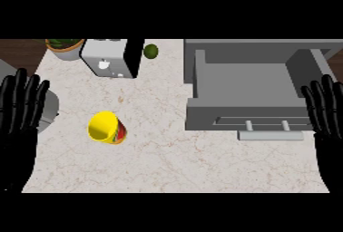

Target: Pick up the cup, place it into the drawer and close the drawer

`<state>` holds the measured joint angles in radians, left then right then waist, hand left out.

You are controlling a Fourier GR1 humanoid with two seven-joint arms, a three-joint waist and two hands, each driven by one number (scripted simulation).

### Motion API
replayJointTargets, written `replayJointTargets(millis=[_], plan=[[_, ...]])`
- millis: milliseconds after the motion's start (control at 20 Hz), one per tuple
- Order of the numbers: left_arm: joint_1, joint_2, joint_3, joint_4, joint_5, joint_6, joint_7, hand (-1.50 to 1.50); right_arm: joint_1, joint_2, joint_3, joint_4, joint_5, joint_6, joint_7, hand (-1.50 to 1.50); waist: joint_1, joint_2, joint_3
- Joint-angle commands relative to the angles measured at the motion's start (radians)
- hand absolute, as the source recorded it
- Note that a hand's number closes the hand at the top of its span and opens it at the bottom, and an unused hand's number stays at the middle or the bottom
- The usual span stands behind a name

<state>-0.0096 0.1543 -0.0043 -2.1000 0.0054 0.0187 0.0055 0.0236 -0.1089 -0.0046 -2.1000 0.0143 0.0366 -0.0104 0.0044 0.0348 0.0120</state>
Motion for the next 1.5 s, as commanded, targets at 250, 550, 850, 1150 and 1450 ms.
replayJointTargets(millis=[250, 550, 850, 1150, 1450], plan=[[-0.081, 0.156, -0.076, 0.109, 0.406, -0.485, -0.095, -1.5, -0.05, 0.033, 0.029, 0.002, -0.014, -0.005, -0.018, -1.5, -0.032, -0.024, -0.018], [-0.106, 0.267, 0.081, 0.404, 0.774, -0.664, 0.042, -1.5, -0.1, -0.034, 0.022, 0.066, -0.078, 0.075, 0.125, -1.5, -0.012, -0.028, -0.014], [-0.287, 0.268, 0.11, 0.768, 0.637, -0.763, -0.011, -1.5, -0.127, -0.036, -0.011, 0.157, -0.109, 0.113, 0.061, -1.5, -0.017, -0.03, -0.013], [-0.376, 0.236, 0.12, 1.011, 0.42, -0.834, -0.157, -1.5, -0.171, -0.045, -0.04, 0.218, -0.111, 0.132, 0.022, -1.5, -0.018, -0.031, -0.013], [-0.393, 0.195, 0.108, 1.2, 0.2, -0.802, -0.348, -1.5, -0.238, -0.046, -0.057, 0.191, -0.103, 0.096, 0.111, -1.5, -0.017, -0.031, -0.013]])
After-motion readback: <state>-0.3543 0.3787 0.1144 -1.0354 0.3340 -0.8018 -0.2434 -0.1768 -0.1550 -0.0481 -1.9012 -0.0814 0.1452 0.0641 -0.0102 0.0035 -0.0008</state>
